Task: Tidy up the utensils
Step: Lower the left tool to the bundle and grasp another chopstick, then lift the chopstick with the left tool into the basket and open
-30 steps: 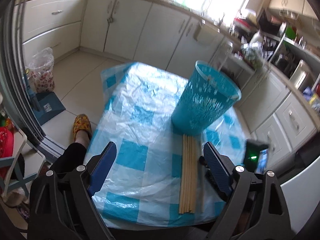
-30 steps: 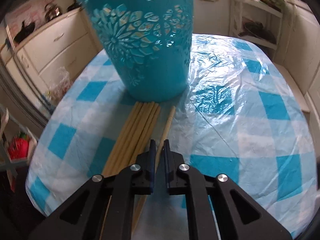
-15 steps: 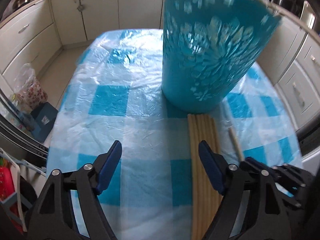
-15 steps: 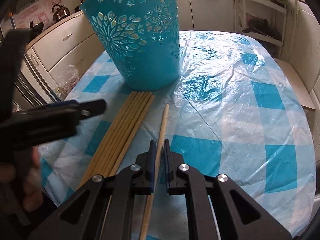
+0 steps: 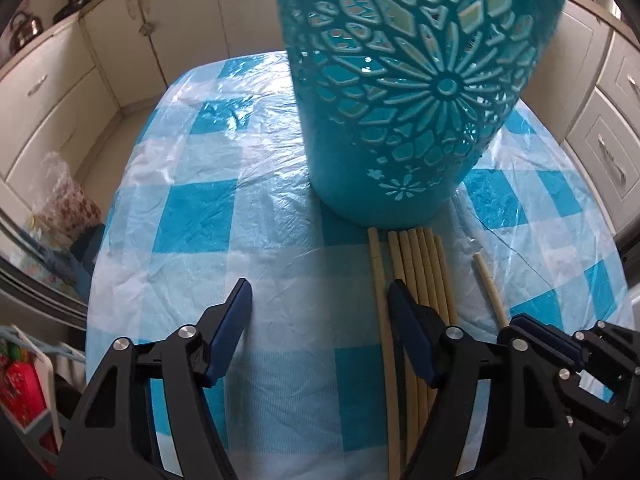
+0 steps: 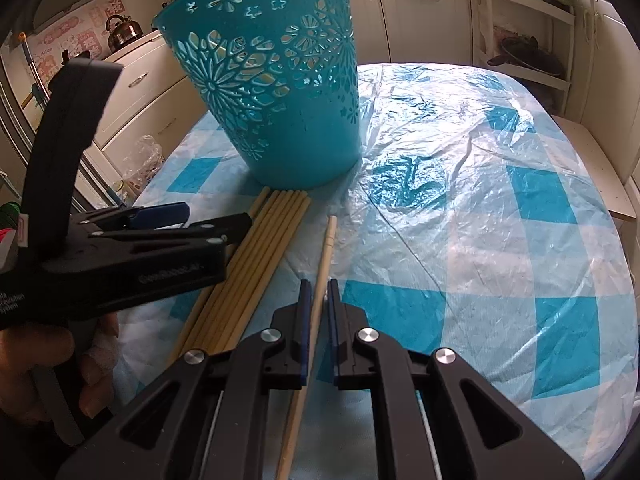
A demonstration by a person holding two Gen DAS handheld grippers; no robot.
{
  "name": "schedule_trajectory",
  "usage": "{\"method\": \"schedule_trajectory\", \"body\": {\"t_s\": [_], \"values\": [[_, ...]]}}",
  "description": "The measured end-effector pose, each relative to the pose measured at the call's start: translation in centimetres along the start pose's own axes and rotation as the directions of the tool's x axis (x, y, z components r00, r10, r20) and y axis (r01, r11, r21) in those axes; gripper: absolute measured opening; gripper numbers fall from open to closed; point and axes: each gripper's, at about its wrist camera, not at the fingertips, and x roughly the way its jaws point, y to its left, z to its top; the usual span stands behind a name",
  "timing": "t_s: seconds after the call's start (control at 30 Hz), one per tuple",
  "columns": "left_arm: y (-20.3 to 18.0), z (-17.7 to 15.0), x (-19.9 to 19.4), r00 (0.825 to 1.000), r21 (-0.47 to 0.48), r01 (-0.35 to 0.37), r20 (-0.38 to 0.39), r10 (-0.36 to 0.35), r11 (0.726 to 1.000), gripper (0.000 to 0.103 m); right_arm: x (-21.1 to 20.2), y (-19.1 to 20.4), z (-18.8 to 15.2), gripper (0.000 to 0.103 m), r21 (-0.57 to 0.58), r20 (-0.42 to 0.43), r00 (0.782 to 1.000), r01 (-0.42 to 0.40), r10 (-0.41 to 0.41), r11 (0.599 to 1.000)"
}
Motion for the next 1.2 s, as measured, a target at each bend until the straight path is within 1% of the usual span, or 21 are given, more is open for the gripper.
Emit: {"method": "schedule_trajectory", "body": {"t_s": [0.17, 0.23, 0.27, 0.3, 0.33, 0.37, 0.5, 0.67, 0.83, 0.93, 0.97, 1.03, 1.07, 1.1, 1.13, 1.17, 1.2], "values": [[-0.1, 0.6, -0.1, 1.000, 0.017, 0.010, 0.002, -0.010, 1.000, 0.043, 0.1, 0.2, 0.1, 0.009, -0.007, 0.004, 1.000, 0.013, -0.013, 1.000], [-0.2, 1.0, 0.2, 1.000, 0.036, 0.023, -0.004, -0.023, 0.999, 0.029, 0.2, 0.3, 0.1, 0.010, -0.009, 0.007, 1.000, 0.015, -0.015, 1.000], [-0.4, 1.2, 0.4, 0.999, 0.050, 0.031, -0.009, -0.031, 0.998, 0.024, 0.2, 0.3, 0.1, 0.010, -0.009, 0.008, 1.000, 0.015, -0.015, 1.000], [-0.7, 1.3, 0.3, 0.999, 0.072, 0.044, -0.017, -0.042, 0.996, 0.013, 0.2, 0.3, 0.1, 0.010, -0.009, 0.010, 1.000, 0.014, -0.014, 1.000], [-1.0, 1.4, 0.3, 0.998, 0.088, 0.052, -0.025, -0.050, 0.995, 0.007, 0.2, 0.3, 0.1, 0.010, -0.008, 0.011, 1.000, 0.013, -0.013, 1.000], [-1.1, 1.4, 0.2, 0.998, 0.098, 0.055, -0.032, -0.052, 0.994, 0.006, 0.3, 0.2, 0.2, 0.010, -0.008, 0.013, 1.000, 0.011, -0.011, 1.000], [-0.7, 0.6, -0.5, 0.997, 0.083, 0.070, -0.037, -0.067, 0.994, 0.005, 0.3, 0.0, 0.1, 0.010, -0.003, 0.020, 1.000, 0.005, -0.005, 1.000], [-0.3, -0.6, -2.6, 0.998, 0.075, 0.069, 0.002, -0.070, 0.995, 0.005, 0.2, 0.1, -0.1, 0.010, -0.009, 0.025, 1.000, 0.012, -0.012, 1.000], [0.2, -1.4, -5.6, 0.993, 0.040, 0.106, 0.054, -0.108, 0.994, 0.005, 0.0, 0.3, -0.2, 0.010, -0.015, 0.029, 0.999, 0.023, -0.022, 1.000], [1.4, -1.4, -8.4, 0.977, -0.003, 0.174, 0.126, -0.172, 0.985, 0.005, 0.0, 0.3, -0.3, 0.010, -0.013, 0.033, 0.999, 0.025, -0.025, 1.000], [2.1, -1.2, -9.5, 0.969, -0.014, 0.197, 0.158, -0.192, 0.980, 0.005, -0.1, 0.4, -0.4, 0.010, -0.013, 0.034, 0.999, 0.026, -0.025, 1.000], [3.6, -0.7, -12.5, 0.939, -0.046, 0.257, 0.249, -0.238, 0.965, 0.005, -0.1, 0.4, -0.4, 0.010, -0.011, 0.036, 0.999, 0.026, -0.026, 1.000], [4.2, -0.2, -13.4, 0.927, -0.056, 0.277, 0.279, -0.251, 0.959, 0.005, -0.1, 0.4, -0.4, 0.011, -0.008, 0.037, 0.999, 0.025, -0.025, 1.000], [5.1, 0.5, -15.2, 0.902, -0.070, 0.309, 0.339, -0.268, 0.949, 0.005, -0.1, 0.5, -0.4, 0.011, -0.005, 0.038, 0.999, 0.024, -0.024, 1.000], [5.4, 1.2, -16.1, 0.887, -0.076, 0.321, 0.373, -0.272, 0.944, 0.005, -0.1, 0.4, -0.4, 0.011, -0.003, 0.038, 0.999, 0.023, -0.023, 1.000], [5.9, 1.8, -17.3, 0.868, -0.081, 0.335, 0.413, -0.274, 0.939, 0.005, -0.1, 0.4, -0.4, 0.012, -0.001, 0.039, 0.999, 0.022, -0.022, 1.000], [6.4, 2.7, -18.8, 0.840, -0.087, 0.353, 0.469, -0.275, 0.932, 0.005, -0.1, 0.4, -0.4, 0.012, -0.001, 0.039, 0.999, 0.022, -0.022, 1.000]]}}
